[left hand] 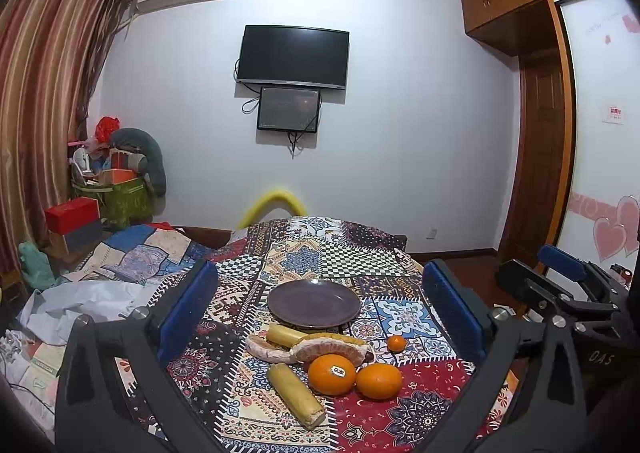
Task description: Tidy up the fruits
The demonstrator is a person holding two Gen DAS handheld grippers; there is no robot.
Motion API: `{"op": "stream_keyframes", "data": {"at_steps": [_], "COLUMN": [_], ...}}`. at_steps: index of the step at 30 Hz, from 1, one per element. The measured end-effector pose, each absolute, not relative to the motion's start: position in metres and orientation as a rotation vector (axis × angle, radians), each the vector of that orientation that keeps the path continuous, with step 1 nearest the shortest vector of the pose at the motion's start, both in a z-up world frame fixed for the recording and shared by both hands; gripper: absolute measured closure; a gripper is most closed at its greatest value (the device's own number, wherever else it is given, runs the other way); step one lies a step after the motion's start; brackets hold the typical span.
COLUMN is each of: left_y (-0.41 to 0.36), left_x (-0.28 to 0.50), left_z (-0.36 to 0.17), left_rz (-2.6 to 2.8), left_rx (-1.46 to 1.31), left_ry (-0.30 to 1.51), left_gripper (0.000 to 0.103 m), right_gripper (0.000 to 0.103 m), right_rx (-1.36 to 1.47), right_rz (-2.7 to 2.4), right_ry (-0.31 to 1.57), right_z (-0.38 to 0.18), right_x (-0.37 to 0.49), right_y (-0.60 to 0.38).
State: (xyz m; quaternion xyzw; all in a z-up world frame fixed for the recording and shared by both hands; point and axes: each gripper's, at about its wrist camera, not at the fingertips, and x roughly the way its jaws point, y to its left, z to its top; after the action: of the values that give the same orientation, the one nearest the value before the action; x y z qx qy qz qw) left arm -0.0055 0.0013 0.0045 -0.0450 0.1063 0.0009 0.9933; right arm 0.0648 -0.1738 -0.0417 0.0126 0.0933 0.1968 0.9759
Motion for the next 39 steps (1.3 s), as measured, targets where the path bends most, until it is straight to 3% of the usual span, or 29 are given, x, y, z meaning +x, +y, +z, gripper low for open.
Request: {"op": "stream_keyframes", "data": {"at_steps": [39], "left_y": [0.0033], "left_x": [0.0002], "left_z": [-0.0018], "left_rz": [-0.004], "left_rx": [-0.092], "left_ry": [0.219], "left_gripper": [0.0], "right_gripper": [0.0], "right_rx": [0.023], "right_rz": [0.406], "right_ry": [0.198], "right_z": [-0.0409], "right_x": [0.0645], "right_y": [-0.1727]}}
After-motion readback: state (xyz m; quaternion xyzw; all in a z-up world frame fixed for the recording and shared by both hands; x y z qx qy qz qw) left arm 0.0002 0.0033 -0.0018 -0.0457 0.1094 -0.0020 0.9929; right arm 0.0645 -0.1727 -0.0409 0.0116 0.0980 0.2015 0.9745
